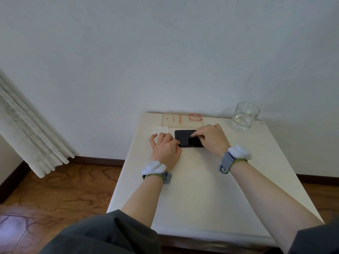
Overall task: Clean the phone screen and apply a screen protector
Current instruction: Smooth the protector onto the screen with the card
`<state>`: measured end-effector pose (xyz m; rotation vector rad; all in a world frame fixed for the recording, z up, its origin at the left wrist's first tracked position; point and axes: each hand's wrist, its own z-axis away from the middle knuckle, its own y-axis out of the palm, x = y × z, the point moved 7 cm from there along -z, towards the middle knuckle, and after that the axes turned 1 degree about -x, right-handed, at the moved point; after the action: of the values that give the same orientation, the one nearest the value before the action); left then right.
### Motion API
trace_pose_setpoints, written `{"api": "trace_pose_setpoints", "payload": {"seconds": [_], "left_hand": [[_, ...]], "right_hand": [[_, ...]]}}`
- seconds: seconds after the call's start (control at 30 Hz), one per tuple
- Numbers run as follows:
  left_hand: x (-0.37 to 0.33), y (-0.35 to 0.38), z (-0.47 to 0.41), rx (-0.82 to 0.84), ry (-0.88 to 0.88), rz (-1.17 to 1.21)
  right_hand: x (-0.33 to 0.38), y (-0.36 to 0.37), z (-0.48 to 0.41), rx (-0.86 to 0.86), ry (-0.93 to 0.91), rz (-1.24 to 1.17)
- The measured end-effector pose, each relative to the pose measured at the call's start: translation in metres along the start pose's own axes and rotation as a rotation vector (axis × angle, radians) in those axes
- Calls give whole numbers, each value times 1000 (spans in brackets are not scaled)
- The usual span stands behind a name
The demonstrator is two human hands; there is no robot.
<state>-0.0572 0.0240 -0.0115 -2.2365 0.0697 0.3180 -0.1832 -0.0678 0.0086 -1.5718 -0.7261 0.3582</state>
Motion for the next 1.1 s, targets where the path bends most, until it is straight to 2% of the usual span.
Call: {"api": "trace_pose_setpoints", "payload": {"seconds": [0.23, 0.43, 0.6, 1.1], "left_hand": [[-11, 17, -1, 152, 174, 119], [-6, 22, -2, 234, 110, 248], [-9, 18, -2, 201, 129, 241], [-4, 23, -1, 265, 59, 270]], "right_hand": [[18, 12, -10, 48, -36, 80], [26, 17, -30, 47, 12, 68], [20, 17, -26, 45, 6, 72], [13, 17, -33, 16, 37, -3]]}}
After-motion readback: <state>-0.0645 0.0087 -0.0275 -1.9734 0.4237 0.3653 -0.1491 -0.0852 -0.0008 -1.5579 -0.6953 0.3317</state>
